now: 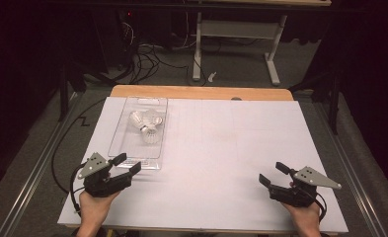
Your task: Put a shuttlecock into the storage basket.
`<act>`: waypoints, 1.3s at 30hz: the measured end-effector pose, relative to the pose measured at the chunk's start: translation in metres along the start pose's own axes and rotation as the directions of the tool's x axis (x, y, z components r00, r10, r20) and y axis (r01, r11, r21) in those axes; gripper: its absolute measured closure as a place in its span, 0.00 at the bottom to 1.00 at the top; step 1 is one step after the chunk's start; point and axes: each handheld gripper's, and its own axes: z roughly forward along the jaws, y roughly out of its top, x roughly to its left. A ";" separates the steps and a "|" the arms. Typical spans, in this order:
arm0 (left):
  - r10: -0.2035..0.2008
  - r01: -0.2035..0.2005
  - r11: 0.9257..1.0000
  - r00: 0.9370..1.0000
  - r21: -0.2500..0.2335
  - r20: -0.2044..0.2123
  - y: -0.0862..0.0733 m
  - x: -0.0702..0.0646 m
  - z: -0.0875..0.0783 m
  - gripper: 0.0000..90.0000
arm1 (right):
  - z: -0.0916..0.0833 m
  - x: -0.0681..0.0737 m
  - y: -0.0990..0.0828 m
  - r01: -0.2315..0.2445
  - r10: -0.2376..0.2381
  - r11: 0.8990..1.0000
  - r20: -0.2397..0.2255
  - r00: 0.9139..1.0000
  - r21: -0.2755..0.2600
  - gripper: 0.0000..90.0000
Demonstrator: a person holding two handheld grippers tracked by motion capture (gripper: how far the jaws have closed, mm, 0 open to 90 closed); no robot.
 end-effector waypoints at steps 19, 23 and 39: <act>-0.012 0.012 1.000 1.000 0.006 0.004 -0.010 0.001 0.004 0.40 | 0.000 0.000 0.000 0.000 0.000 1.000 -0.002 1.000 -0.001 0.24; -0.013 0.013 1.000 1.000 0.009 0.006 -0.011 0.001 0.005 0.40 | 0.000 0.000 0.000 -0.001 0.001 1.000 -0.003 1.000 -0.002 0.24; -0.022 0.022 1.000 1.000 0.013 0.007 -0.017 0.002 0.007 0.40 | 0.000 0.000 0.000 0.001 -0.001 1.000 -0.003 1.000 -0.001 0.24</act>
